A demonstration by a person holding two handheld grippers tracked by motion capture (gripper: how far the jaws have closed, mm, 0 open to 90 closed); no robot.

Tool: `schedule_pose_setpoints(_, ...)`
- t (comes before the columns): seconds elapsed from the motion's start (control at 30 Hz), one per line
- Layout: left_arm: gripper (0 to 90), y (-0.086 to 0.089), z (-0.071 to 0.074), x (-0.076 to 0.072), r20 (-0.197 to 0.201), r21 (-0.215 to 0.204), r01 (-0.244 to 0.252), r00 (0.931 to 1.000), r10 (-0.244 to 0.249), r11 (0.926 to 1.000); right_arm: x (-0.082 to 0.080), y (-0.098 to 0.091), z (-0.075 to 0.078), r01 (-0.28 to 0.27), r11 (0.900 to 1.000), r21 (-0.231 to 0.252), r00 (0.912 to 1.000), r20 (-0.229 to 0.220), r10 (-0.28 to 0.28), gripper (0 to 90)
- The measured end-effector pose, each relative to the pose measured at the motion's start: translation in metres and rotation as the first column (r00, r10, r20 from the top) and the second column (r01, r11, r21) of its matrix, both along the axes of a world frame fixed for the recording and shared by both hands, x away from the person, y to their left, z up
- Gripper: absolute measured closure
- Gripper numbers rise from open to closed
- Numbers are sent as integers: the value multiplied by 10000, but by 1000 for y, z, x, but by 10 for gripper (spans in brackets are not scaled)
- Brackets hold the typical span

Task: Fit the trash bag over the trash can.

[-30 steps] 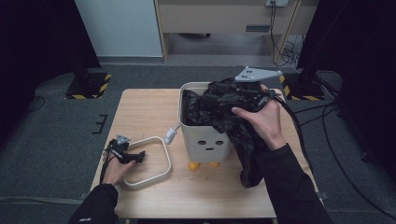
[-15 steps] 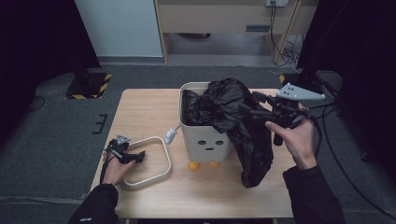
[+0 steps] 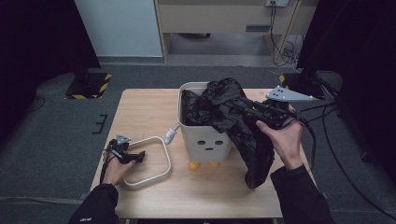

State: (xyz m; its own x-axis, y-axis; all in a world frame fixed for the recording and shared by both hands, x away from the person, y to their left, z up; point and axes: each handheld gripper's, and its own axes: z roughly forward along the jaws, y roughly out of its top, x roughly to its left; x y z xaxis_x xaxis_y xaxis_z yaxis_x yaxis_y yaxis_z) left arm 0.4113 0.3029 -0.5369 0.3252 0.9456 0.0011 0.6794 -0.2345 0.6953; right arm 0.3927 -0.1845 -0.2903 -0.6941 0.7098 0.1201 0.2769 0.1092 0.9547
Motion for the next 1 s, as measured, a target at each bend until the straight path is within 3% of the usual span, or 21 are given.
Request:
schedule_pose_setpoints(0.1, 0, 0, 0, 0, -1, -2, 0, 10000, 0, 10000, 1, -4, 3, 339, 9994, 22, 9993, 185, -340, 896)
schedule_pose_setpoints(0.33, 0, 0, 0, 0, -1, -3, -1, 10000, 1, 10000, 2, -4, 16, 98, 9977, 672, 9985, 540, -134, 900)
schedule_pose_setpoints(0.53, 0, 0, 0, 0, 0, -1, 0, 10000, 0, 10000, 4, 8, 40, -174, 9983, 550, 9948, 1013, 118, 900)
schedule_pose_setpoints(0.77, 0, 0, 0, 0, -7, 6, 4, 10000, -4, 10000, 15, 39, 50, -626, 9978, -209, 9933, 961, 643, 899)
schedule_pose_setpoints(0.93, 0, 0, 0, 0, -9, 8, 5, 10000, -5, 10000, 26, 65, 41, -977, 9896, -1052, 9936, 467, 1031, 895)
schedule_pose_setpoints(1.0, 0, 0, 0, 0, -11, 4, 3, 10000, -3, 10000, 30, 74, 33, -1127, 9801, -1632, 9928, 207, 1176, 886)
